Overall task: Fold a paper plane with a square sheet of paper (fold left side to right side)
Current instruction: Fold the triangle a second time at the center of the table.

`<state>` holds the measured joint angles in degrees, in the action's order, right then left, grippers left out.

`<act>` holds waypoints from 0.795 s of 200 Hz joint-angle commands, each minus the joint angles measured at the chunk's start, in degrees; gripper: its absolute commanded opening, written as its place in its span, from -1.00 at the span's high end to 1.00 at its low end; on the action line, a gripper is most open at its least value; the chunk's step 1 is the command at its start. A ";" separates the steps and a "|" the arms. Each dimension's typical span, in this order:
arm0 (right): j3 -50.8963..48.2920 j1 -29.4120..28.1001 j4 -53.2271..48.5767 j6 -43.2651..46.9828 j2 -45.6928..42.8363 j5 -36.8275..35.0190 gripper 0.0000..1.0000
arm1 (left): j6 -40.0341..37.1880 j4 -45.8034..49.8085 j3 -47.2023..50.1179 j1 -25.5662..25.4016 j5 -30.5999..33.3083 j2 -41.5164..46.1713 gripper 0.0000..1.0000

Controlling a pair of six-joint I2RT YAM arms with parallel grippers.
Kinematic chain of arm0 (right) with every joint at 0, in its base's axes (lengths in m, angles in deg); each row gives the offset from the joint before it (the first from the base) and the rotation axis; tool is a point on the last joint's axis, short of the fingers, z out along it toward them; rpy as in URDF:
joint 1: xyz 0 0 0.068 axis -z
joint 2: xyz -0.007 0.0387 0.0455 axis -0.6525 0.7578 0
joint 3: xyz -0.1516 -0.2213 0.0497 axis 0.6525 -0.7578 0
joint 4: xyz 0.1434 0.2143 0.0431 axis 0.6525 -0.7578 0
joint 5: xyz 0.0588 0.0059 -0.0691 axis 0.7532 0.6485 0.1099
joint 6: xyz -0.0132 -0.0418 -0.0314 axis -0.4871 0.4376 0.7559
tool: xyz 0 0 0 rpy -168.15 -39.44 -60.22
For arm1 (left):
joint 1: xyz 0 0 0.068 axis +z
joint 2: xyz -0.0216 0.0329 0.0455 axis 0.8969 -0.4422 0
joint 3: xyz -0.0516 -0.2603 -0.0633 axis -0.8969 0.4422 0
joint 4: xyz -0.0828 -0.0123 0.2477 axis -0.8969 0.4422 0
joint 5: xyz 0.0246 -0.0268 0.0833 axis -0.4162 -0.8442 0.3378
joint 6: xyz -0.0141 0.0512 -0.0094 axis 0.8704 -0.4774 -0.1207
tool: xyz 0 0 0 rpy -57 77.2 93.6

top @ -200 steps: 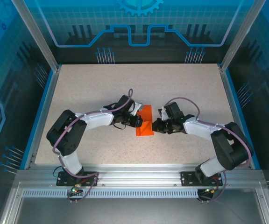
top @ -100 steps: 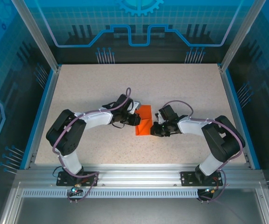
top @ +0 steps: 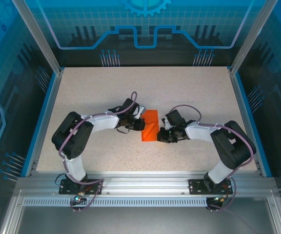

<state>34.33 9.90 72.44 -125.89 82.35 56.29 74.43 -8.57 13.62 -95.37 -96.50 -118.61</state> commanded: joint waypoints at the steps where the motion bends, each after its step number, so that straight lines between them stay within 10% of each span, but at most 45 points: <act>1: -0.65 -1.07 -4.95 0.98 1.38 -2.40 0.84 | 0.01 0.68 -1.88 0.84 0.85 -1.22 0.85; 159: -0.39 -1.05 -5.85 1.36 1.77 -2.47 0.83 | -0.66 0.15 -2.50 1.19 0.46 -4.15 0.85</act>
<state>34.44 9.86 72.18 -125.63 82.35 56.09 74.39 -8.63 12.55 -94.65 -96.35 -122.02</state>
